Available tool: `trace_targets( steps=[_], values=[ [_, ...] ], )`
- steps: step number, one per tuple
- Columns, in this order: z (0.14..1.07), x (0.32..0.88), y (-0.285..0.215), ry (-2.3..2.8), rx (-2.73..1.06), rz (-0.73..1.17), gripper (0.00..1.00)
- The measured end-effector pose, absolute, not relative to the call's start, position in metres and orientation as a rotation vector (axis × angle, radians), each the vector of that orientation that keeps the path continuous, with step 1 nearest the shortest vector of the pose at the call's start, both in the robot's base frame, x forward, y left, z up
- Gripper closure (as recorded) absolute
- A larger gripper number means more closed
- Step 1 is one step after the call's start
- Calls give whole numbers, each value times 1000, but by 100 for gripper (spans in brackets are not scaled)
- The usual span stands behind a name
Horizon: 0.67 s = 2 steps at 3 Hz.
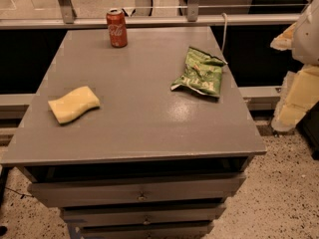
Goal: Move sponge near coke can
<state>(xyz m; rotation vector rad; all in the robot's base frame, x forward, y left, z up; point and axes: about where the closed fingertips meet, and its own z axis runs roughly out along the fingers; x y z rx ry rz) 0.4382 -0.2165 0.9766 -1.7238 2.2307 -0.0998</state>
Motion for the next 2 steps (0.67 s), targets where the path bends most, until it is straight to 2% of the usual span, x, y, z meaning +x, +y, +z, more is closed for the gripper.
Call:
trace_targets(
  steps=[2],
  values=[
    [977, 441, -211, 2206, -1723, -90, 0]
  ],
)
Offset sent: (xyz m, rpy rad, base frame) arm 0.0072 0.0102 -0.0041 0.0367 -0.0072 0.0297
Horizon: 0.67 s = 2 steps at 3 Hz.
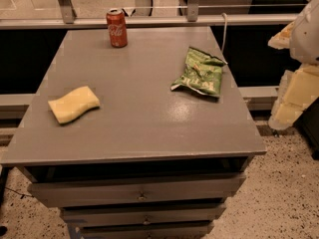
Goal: Move sponge near coke can
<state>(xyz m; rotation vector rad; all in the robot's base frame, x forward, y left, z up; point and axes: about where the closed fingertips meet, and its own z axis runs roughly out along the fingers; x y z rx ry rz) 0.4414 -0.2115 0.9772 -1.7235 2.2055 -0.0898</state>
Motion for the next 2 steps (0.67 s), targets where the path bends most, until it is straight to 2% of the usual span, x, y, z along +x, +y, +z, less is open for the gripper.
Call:
trace_targets(
  steps=[1, 2],
  values=[
    [973, 456, -182, 2096, -1702, -1, 0],
    [960, 476, -130, 1914, -1691, 148, 0]
  ],
)
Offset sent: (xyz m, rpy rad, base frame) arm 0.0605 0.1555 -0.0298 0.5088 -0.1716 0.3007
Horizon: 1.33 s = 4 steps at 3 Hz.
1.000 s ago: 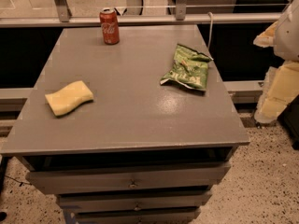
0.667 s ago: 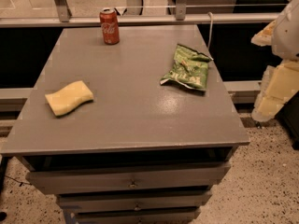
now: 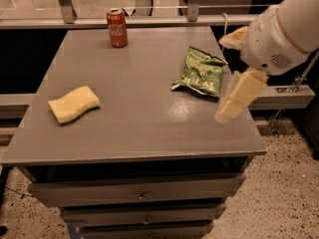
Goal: Move sponge near coke can
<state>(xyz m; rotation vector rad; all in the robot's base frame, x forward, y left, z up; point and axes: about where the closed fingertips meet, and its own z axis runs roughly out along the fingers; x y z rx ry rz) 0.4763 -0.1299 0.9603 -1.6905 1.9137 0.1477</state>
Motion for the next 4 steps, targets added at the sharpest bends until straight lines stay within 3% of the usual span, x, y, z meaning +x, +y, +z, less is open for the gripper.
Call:
trace_targets(
  steps=[2, 4],
  values=[
    [928, 495, 9, 1615, -1674, 474, 0],
    [915, 504, 32, 1585, -1635, 514, 0]
  ],
)
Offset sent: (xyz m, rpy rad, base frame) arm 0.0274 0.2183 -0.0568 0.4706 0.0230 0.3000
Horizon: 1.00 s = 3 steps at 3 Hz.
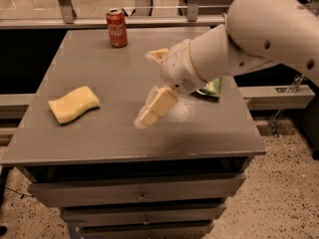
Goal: Move sponge near coke can
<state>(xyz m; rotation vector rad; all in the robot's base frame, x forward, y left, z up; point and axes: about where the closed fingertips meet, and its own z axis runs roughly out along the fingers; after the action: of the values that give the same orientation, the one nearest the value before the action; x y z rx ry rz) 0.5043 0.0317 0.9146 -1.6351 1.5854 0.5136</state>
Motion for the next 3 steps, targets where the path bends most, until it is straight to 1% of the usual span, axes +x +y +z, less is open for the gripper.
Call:
trace_targets(
  steps=[3],
  values=[
    [858, 556, 127, 1501, -1517, 721, 0]
  ],
)
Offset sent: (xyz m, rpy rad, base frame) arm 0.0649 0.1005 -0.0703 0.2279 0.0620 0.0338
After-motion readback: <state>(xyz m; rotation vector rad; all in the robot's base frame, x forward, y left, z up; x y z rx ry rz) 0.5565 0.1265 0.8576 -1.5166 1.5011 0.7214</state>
